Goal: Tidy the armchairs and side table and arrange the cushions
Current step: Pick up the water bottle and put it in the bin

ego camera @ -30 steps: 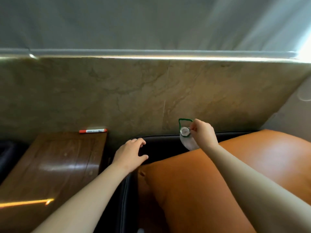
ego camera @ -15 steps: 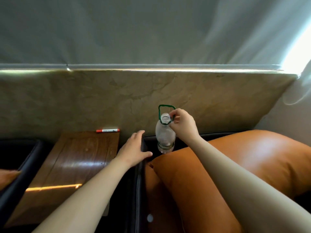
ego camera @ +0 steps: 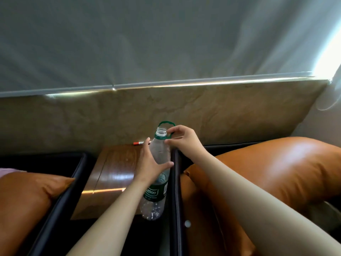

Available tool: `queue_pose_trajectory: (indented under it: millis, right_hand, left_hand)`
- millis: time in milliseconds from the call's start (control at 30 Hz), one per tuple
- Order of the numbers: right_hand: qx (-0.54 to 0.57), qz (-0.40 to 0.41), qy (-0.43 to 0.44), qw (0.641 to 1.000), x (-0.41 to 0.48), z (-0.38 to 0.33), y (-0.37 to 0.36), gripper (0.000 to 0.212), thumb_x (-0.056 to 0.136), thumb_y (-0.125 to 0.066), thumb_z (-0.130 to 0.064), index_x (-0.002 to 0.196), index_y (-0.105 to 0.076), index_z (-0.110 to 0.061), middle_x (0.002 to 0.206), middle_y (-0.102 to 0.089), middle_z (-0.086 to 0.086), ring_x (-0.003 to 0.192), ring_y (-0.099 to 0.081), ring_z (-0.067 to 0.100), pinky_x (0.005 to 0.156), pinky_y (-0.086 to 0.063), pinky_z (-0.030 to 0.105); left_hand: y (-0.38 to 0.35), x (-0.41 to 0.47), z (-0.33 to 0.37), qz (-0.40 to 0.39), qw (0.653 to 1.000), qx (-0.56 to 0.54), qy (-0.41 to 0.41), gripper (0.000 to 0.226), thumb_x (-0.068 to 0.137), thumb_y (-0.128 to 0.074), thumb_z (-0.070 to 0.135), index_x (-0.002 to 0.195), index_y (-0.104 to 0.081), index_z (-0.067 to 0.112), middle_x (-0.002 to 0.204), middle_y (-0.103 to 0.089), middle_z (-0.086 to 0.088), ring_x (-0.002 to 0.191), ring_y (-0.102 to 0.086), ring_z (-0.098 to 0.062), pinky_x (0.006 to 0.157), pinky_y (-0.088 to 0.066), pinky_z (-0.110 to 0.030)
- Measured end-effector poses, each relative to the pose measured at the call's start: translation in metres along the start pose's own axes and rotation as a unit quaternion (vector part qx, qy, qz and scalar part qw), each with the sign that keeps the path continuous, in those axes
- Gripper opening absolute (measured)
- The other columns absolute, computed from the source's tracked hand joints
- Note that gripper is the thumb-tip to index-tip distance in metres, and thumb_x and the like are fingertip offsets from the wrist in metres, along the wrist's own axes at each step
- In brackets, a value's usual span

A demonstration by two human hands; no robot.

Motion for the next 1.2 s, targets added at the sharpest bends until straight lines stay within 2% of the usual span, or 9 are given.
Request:
queue_pose_trajectory:
  millis: [100,167,233,400,533,733,900,1100,1200]
  right_hand:
    - [0.020,-0.055,-0.018,0.998,-0.024,0.007,-0.032,0.031,0.070,-0.080,-0.001,0.082,-0.062,-0.023,0.085,-0.069,0.002,0.081,-0.069,0.022,0.086,-0.055,0.046]
    - [0.019,-0.081,-0.023,0.996,-0.040,0.012,-0.052,0.034,0.071,-0.079,0.002,0.084,-0.060,-0.024,0.083,-0.065,0.004,0.077,-0.066,0.022,0.084,-0.055,0.047]
    - [0.007,-0.094,-0.023,0.995,-0.054,0.018,-0.069,0.039,0.070,-0.079,0.000,0.087,-0.056,-0.027,0.086,-0.062,0.005,0.079,-0.065,0.024,0.084,-0.054,0.047]
    - [-0.040,-0.109,-0.040,0.992,-0.088,0.054,-0.098,0.043,0.072,-0.077,-0.006,0.099,-0.047,-0.019,0.094,-0.060,0.002,0.086,-0.065,0.025,0.083,-0.055,0.046]
    - [-0.090,-0.100,-0.100,0.986,-0.118,0.118,-0.099,0.041,0.079,-0.073,-0.009,0.113,-0.049,-0.013,0.105,-0.056,0.004,0.087,-0.063,0.024,0.082,-0.053,0.037]
    - [-0.086,-0.084,-0.251,0.960,-0.176,0.244,-0.082,0.036,0.086,-0.066,-0.010,0.118,-0.051,-0.016,0.097,-0.056,0.001,0.096,-0.059,0.023,0.085,-0.052,0.039]
    - [-0.106,-0.080,-0.324,0.937,-0.207,0.324,-0.078,0.041,0.087,-0.063,-0.005,0.124,-0.049,-0.017,0.111,-0.054,0.002,0.101,-0.054,0.017,0.077,-0.044,0.027]
    - [-0.082,-0.054,-0.373,0.923,-0.204,0.399,-0.093,0.047,0.089,-0.060,-0.002,0.130,-0.045,-0.021,0.128,-0.051,0.006,0.109,-0.052,0.017,0.089,-0.048,0.031]
    - [-0.078,-0.055,-0.379,0.920,-0.188,0.436,-0.106,0.054,0.089,-0.061,-0.004,0.135,-0.042,-0.022,0.135,-0.048,0.008,0.120,-0.051,0.023,0.097,-0.047,0.037]
  left_hand:
    - [0.016,-0.031,-0.025,0.016,1.000,0.007,0.016,0.087,0.061,-0.088,0.027,0.127,-0.032,0.034,0.128,-0.051,0.004,0.117,-0.051,-0.017,0.088,-0.045,-0.030]
    - [0.023,-0.049,-0.045,0.020,0.998,0.019,0.050,0.086,0.061,-0.088,0.031,0.128,-0.033,0.032,0.121,-0.054,0.005,0.111,-0.055,-0.018,0.084,-0.048,-0.033]
    - [0.028,-0.064,-0.064,0.026,0.996,0.024,0.086,0.093,0.060,-0.088,0.033,0.134,-0.032,0.026,0.122,-0.054,0.003,0.112,-0.055,-0.022,0.085,-0.048,-0.034]
    - [0.031,-0.103,-0.100,0.048,0.986,0.071,0.147,0.094,0.061,-0.087,0.037,0.134,-0.032,0.014,0.130,-0.052,-0.010,0.114,-0.054,-0.029,0.082,-0.047,-0.034]
    - [0.014,-0.134,-0.128,0.041,0.981,0.087,0.167,0.096,0.059,-0.088,0.041,0.135,-0.033,0.018,0.130,-0.051,-0.006,0.117,-0.052,-0.027,0.090,-0.048,-0.037]
    - [-0.026,-0.160,-0.165,-0.004,0.972,0.095,0.215,0.092,0.061,-0.087,0.041,0.132,-0.033,0.020,0.130,-0.049,-0.005,0.115,-0.054,-0.026,0.089,-0.049,-0.038]
    - [-0.061,-0.164,-0.192,-0.036,0.969,0.105,0.219,0.090,0.061,-0.086,0.042,0.132,-0.033,0.023,0.132,-0.048,-0.001,0.118,-0.052,-0.024,0.091,-0.050,-0.041]
    - [-0.083,-0.163,-0.234,-0.045,0.965,0.141,0.214,0.091,0.061,-0.086,0.043,0.133,-0.034,0.023,0.130,-0.050,-0.001,0.117,-0.052,-0.024,0.089,-0.050,-0.040]
    - [-0.095,-0.153,-0.257,-0.047,0.965,0.147,0.214,0.090,0.061,-0.086,0.042,0.132,-0.034,0.023,0.128,-0.051,-0.001,0.116,-0.052,-0.024,0.089,-0.050,-0.040]
Point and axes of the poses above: each hand's wrist, its own x-axis towards the middle knuckle, its own y-axis out of the back of the hand, z = x × y, the point moved 8 cm from there along x, towards the middle knuckle
